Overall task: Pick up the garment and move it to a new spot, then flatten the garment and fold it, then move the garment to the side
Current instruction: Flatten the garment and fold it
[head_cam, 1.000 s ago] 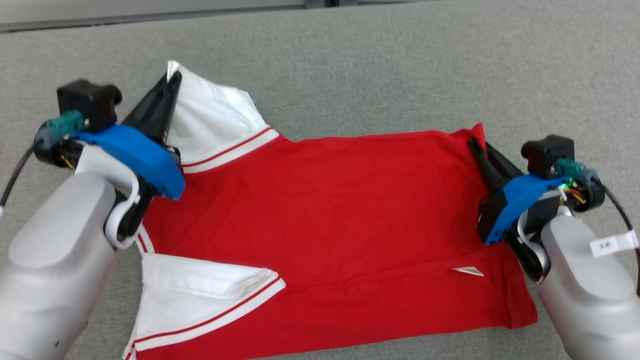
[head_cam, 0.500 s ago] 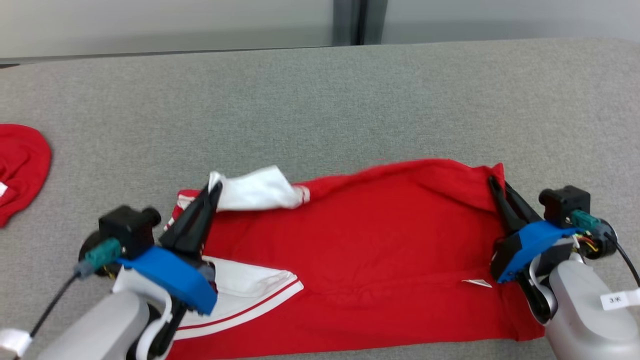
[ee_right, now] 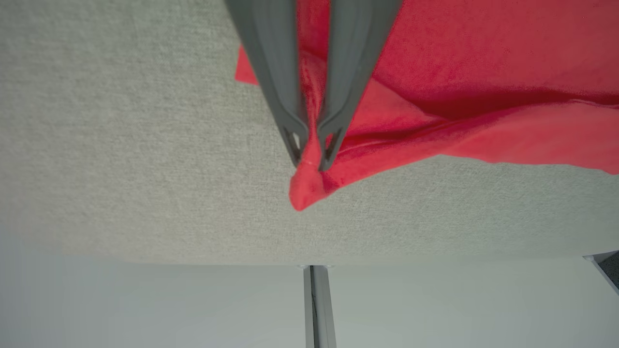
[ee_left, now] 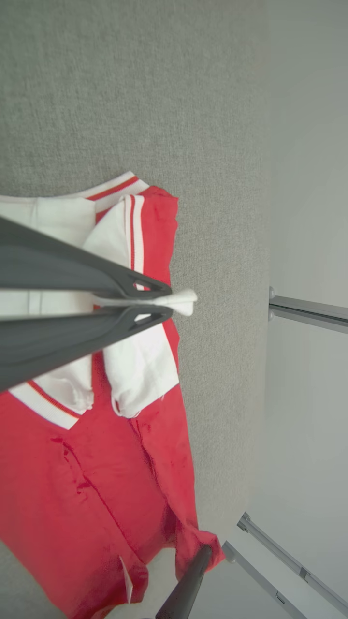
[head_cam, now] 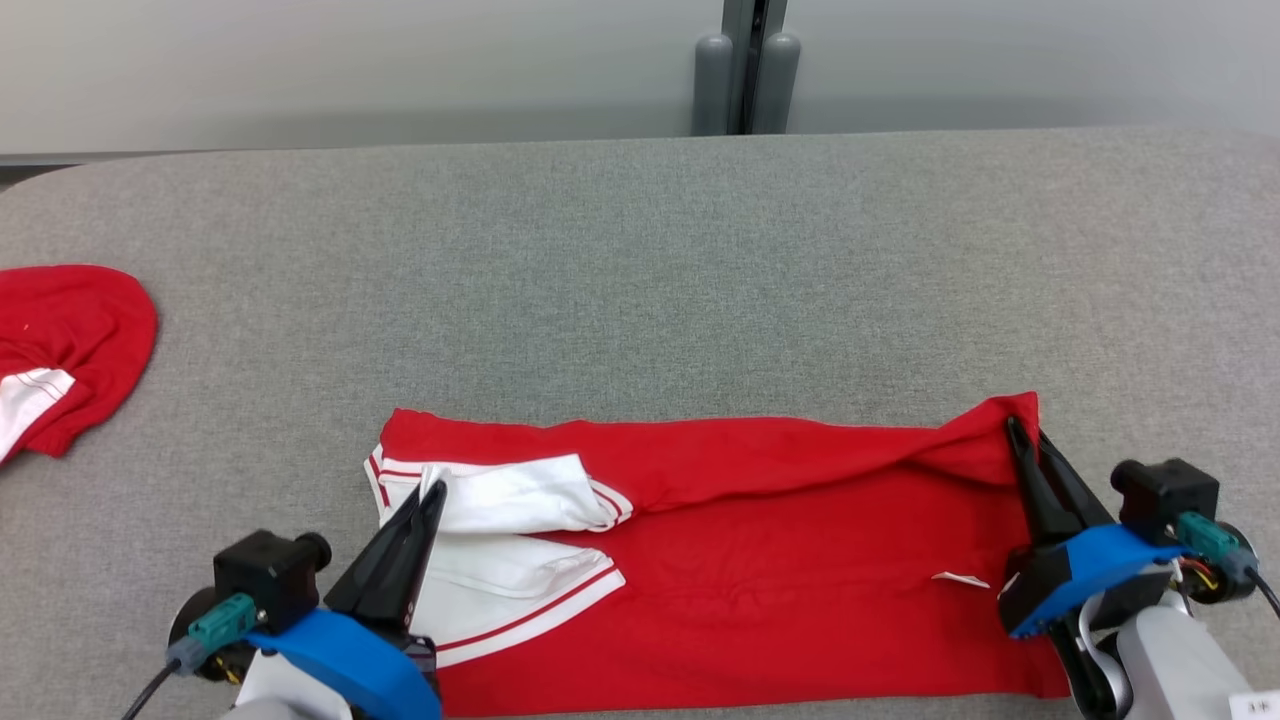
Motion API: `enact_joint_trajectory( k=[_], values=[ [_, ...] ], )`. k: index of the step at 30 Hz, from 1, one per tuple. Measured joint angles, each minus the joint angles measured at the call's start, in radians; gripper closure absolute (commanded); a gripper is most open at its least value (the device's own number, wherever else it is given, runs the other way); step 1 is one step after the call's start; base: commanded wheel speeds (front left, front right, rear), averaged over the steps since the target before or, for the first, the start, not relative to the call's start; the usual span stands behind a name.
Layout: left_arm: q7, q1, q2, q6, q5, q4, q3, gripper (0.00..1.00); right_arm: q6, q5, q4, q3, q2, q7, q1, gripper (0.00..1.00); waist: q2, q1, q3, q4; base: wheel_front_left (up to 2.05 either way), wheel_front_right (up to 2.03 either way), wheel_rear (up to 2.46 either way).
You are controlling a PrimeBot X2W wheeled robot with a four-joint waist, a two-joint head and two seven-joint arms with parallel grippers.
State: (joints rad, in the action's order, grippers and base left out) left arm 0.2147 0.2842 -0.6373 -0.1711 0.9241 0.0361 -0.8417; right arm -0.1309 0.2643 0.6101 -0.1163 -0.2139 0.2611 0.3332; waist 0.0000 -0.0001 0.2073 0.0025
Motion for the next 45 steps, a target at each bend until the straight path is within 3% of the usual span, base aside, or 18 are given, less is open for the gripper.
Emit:
enact_joint_trajectory(
  k=[4,5,6,7,14,20,25,29,41,42,43,44,45],
  values=[
    [0.006,-0.034,-0.001,-0.013,0.004,0.016,-0.005,1.0,0.0,-0.02,-0.1,0.037,0.019,0.0,-0.077,1.0,0.0,0.0,-0.014,0.001,0.0,0.0,0.0],
    [0.008,-0.042,0.0,-0.018,0.008,0.022,-0.002,0.89,0.0,-0.021,-0.124,0.047,0.024,0.0,-0.099,0.96,0.0,0.0,-0.017,0.001,0.0,0.0,0.0],
    [0.015,-0.049,0.004,-0.023,0.01,0.027,0.006,0.53,0.0,-0.026,-0.147,0.056,0.027,0.0,-0.118,0.59,0.0,0.0,-0.02,0.001,0.0,0.0,0.0],
    [0.02,-0.054,0.007,-0.026,0.01,0.031,0.013,0.0,0.0,-0.026,-0.165,0.064,0.032,0.0,-0.134,0.0,0.0,0.0,-0.023,0.001,0.0,0.0,0.0],
    [0.045,-0.116,0.054,-0.035,-0.01,0.055,0.104,0.0,0.0,-0.024,-0.31,0.118,0.049,0.001,-0.233,0.0,0.0,0.0001,-0.051,0.0,0.0,0.0,0.0],
    [0.047,-0.192,0.156,-0.04,-0.186,0.012,0.328,0.0,0.0,-0.007,-0.366,0.157,0.053,0.001,-0.257,0.0,0.0,0.0,-0.07,0.001,0.0,0.0,0.0],
    [0.047,-0.267,0.281,0.003,-0.384,-0.034,0.518,0.0,0.0,0.009,-0.247,0.177,0.058,-0.023,-0.234,0.0,0.0,0.0001,-0.073,0.011,0.0,0.0,0.0],
    [0.047,-0.288,0.349,0.031,-0.513,-0.052,0.617,0.0,0.0,0.01,-0.168,0.186,0.069,-0.049,-0.21,0.0,0.0,0.0001,-0.066,0.022,0.0,0.0,0.0],
    [0.048,-0.339,0.494,0.128,-0.708,-0.032,0.816,0.0,0.0,0.012,0.015,0.17,0.097,-0.092,-0.193,0.0,0.0,0.0001,-0.067,0.022,0.0,0.0,0.0],
    [0.048,-0.341,0.504,0.13,-0.719,-0.033,0.831,0.0,0.0,0.016,0.021,0.167,0.099,-0.091,-0.193,0.16,0.0,0.0001,-0.068,0.021,0.0,0.0,0.0],
    [0.048,-0.341,0.512,0.138,-0.728,-0.033,0.843,0.0,0.0,0.023,0.025,0.16,0.103,-0.089,-0.192,0.69,0.0,0.0001,-0.07,0.021,0.0,0.0,0.0],
    [0.048,-0.344,0.518,0.144,-0.737,-0.032,0.853,0.0,0.0,0.03,0.027,0.153,0.105,-0.085,-0.193,1.0,0.0,0.0002,-0.071,0.021,0.0,0.0,0.0],
    [0.048,-0.345,0.524,0.147,-0.748,-0.033,0.863,0.0,0.0,0.035,0.028,0.146,0.107,-0.079,-0.193,1.0,0.0,0.0001,-0.072,0.02,0.0,0.0,0.0]
  ],
)
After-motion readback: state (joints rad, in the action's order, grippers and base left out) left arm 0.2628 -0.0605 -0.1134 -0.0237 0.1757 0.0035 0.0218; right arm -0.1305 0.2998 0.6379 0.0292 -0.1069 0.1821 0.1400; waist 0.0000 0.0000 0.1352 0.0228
